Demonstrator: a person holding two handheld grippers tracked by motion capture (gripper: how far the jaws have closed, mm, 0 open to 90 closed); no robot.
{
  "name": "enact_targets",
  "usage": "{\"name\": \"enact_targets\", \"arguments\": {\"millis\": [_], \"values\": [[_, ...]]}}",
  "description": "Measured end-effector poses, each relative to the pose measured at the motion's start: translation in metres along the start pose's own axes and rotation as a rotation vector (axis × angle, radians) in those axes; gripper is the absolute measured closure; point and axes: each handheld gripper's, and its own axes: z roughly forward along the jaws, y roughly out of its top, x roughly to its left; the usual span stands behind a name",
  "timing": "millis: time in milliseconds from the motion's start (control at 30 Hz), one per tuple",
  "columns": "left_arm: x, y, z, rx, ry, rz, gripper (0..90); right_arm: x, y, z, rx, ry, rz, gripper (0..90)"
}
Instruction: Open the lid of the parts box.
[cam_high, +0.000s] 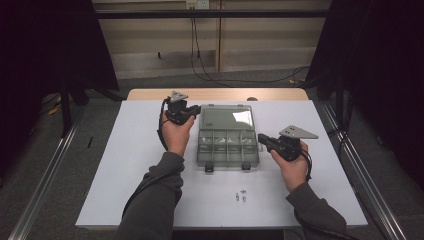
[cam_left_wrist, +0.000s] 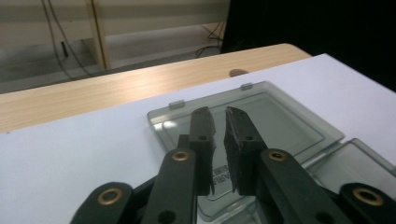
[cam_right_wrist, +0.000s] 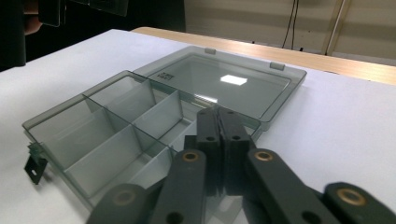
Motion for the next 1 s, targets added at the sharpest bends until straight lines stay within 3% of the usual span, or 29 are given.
{"name": "enact_targets", "arguments": {"millis": [267, 533, 767, 1000], "values": [[-0.004, -0.005, -0.015, -0.029, -0.049, 0.003, 73.8, 0.002, 0.0, -0.007, -0.021, 0.01, 0.006, 80.6], [-0.009, -0.011, -0.029, -0.059, -0.078, 0.016, 61.0, 0.002, -0.001, -0.015, -0.05, 0.03, 0.034, 65.5], [-0.011, -0.019, -0.041, -0.099, -0.115, -0.004, 49.5, 0.006, 0.001, -0.021, -0.065, 0.039, -0.001, 54.5], [-0.014, -0.024, -0.055, -0.13, -0.151, 0.029, 39.5, 0.009, 0.003, -0.026, -0.073, 0.069, -0.037, 46.9]]}}
